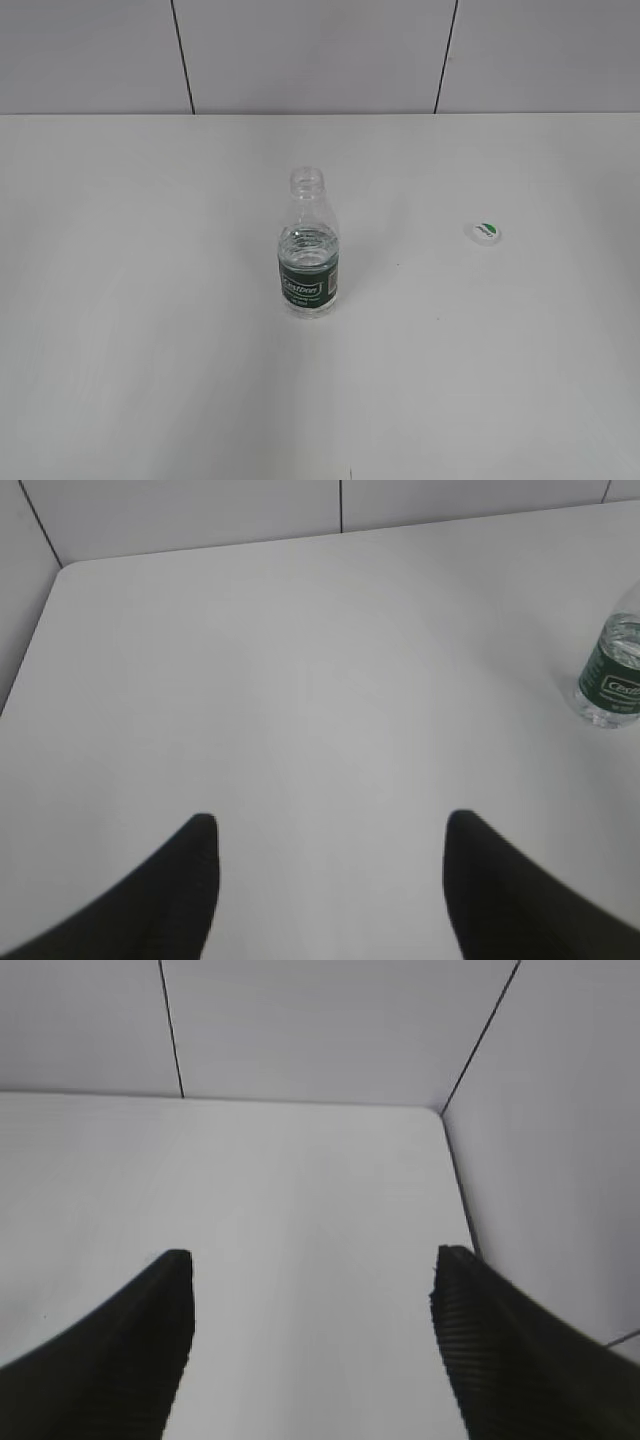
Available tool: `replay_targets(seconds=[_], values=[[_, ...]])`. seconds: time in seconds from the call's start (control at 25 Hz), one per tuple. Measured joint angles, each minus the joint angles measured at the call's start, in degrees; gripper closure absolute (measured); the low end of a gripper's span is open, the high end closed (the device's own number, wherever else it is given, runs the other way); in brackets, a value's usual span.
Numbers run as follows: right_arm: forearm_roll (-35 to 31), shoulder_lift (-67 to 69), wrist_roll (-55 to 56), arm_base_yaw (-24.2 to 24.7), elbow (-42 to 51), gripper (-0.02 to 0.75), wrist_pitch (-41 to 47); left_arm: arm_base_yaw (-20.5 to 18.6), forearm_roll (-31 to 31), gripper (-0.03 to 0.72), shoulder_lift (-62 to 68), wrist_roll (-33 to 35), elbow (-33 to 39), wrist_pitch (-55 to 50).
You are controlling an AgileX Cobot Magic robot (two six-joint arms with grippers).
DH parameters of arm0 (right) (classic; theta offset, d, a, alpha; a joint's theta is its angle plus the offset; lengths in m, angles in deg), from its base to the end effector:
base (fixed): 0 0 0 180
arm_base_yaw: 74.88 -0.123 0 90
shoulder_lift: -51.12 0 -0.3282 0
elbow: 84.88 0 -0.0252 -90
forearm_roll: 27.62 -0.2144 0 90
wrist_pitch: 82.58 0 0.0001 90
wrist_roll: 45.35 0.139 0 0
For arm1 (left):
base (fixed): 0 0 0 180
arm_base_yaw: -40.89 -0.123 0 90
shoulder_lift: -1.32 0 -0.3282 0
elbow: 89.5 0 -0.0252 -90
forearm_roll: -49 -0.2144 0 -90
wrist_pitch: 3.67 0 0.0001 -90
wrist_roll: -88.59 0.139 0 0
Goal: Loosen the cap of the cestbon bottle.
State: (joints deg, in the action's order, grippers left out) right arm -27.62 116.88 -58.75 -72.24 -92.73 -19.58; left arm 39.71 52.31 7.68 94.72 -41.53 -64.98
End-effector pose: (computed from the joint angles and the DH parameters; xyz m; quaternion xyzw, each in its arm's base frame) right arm 0.1526 -0.0070 0.4860 -0.0816 0.8661 -0.0688 0.4883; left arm -0.0414 -0.0079 0.2448 0.0383 0.8452 0.0052 0.5331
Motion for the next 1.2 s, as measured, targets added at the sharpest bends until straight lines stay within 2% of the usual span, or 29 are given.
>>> replay_targets(seconds=[0.48,0.72,1.0,1.2], values=[[0.00,-34.04,-1.24,0.00,25.49,0.174,-7.08,0.00,0.16,0.249,0.00,0.00,0.00,0.00],[0.00,-47.66,-1.47,0.00,36.29,0.174,-7.37,0.00,0.16,0.249,0.00,0.00,0.00,0.00],[-2.86,-58.67,-1.56,0.00,43.55,0.174,-2.03,0.00,0.16,0.249,0.00,0.00,0.00,0.00],[-3.81,-59.40,-1.56,0.00,46.01,0.174,2.08,0.00,0.22,0.249,0.00,0.00,0.00,0.00]])
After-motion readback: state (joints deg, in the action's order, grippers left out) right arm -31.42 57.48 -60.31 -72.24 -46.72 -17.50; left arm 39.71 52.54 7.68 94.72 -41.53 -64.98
